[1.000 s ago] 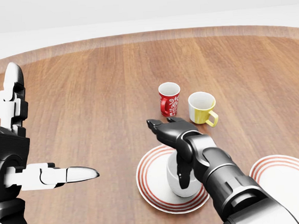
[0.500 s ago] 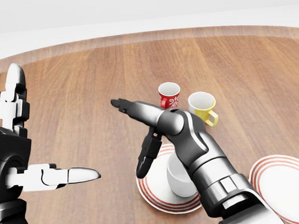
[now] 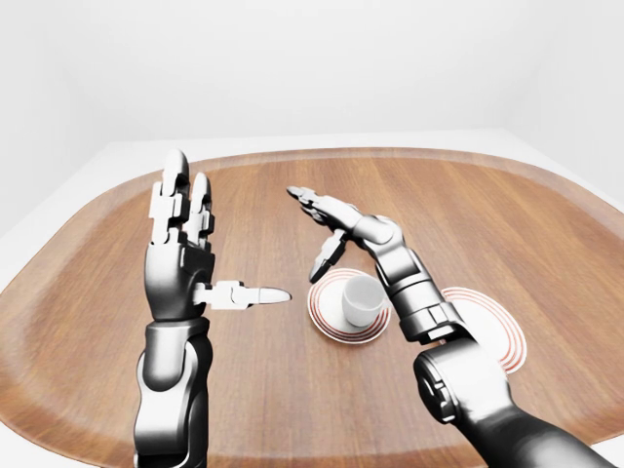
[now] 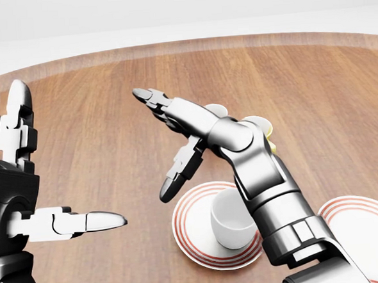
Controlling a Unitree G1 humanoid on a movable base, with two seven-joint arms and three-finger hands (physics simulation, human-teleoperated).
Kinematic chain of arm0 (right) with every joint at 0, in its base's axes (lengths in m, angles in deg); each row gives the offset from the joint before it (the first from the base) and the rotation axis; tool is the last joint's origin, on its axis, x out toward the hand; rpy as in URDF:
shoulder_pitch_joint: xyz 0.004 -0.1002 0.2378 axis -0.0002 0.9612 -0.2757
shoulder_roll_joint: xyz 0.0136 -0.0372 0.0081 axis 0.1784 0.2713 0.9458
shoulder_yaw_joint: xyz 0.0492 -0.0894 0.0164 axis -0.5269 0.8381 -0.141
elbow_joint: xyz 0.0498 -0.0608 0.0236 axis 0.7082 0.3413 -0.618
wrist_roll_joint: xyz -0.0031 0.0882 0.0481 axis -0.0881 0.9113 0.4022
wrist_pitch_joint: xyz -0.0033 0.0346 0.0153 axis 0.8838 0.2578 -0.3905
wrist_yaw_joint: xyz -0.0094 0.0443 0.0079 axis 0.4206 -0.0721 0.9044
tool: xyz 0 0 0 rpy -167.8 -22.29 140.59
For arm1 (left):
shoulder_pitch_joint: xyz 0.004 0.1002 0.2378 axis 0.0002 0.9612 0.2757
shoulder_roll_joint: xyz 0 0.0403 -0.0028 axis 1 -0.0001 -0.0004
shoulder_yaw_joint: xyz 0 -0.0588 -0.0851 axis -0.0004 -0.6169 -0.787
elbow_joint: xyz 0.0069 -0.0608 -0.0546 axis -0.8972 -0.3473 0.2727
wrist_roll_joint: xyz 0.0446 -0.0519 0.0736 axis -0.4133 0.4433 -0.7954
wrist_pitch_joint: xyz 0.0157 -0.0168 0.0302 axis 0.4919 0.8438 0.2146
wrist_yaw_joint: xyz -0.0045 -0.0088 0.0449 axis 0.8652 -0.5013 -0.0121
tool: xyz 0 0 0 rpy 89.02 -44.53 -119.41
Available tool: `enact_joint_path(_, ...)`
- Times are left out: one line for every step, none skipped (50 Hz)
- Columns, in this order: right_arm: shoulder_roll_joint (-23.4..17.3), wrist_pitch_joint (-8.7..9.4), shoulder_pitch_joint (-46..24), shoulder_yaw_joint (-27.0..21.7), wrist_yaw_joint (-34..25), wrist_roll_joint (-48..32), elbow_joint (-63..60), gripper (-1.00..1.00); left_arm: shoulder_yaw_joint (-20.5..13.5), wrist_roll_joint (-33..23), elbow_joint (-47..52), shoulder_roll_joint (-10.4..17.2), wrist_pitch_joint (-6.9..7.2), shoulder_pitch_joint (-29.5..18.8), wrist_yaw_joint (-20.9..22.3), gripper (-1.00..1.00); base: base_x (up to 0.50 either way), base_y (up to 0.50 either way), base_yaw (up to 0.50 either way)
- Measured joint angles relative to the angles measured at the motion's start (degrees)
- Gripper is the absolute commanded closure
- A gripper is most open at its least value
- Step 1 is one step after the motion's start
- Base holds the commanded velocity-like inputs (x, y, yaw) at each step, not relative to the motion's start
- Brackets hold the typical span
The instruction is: Put the white mug on the left plate.
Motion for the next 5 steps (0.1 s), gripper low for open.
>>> enact_joint_path(-0.18,0.00,0.45,-0.08,-0.02,0.40,-0.68,-1.00,-0.01,0.01,0.03,0.01,0.00,-0.01,0.00,-1.00,0.00,0.00,0.00)
enact_joint_path(-0.37,0.00,0.92,-0.14,-0.03,0.77,-1.36,-1.00,-0.03,0.02,0.05,0.01,0.00,-0.04,0.00,-1.00,0.00,0.00,0.00)
enact_joint_path(-0.56,0.00,1.38,-0.22,-0.03,1.13,-2.03,-1.00,-0.05,0.04,0.07,0.03,0.00,-0.06,0.00,-1.00,0.00,0.00,0.00)
enact_joint_path(-0.75,0.00,1.84,-0.35,0.06,1.53,-2.70,-1.00,-0.09,0.06,0.09,0.04,0.00,-0.08,-0.01,-1.00,0.00,0.00,0.00)
enact_joint_path(-0.96,0.00,2.32,-0.43,0.10,1.88,-3.38,-1.00,-0.12,0.08,0.11,0.05,0.00,-0.10,-0.01,-1.00,0.00,0.00,0.00)
